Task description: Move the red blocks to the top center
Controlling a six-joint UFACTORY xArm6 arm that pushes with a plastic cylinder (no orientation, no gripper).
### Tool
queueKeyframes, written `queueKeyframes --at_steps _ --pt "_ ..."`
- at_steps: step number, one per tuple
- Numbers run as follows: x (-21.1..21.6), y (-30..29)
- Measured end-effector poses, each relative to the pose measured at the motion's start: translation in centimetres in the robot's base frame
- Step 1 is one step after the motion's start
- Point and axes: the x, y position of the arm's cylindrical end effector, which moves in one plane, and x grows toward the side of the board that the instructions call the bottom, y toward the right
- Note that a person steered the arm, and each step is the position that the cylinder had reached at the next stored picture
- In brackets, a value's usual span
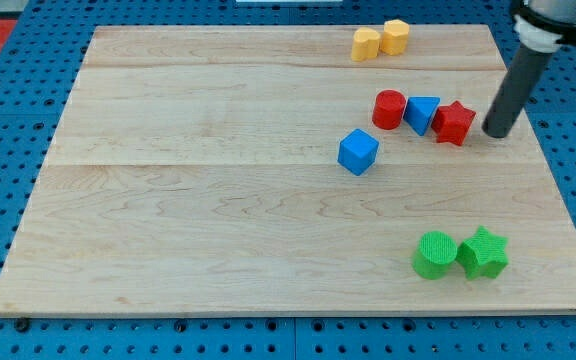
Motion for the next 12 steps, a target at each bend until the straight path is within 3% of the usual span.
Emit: queueKeyframes --at_steps 2,3,4,6,7,8,10,12 --pt "-4.1 -9.7" --pt "-5.7 -10.5" --pt "-3.5 -12.9" --pt "-3.1 -27.5" --pt "-2.5 -28.6" --pt "1.4 -26.3" --pt "0.8 -14.6" --pt "-1.5 -17.6"
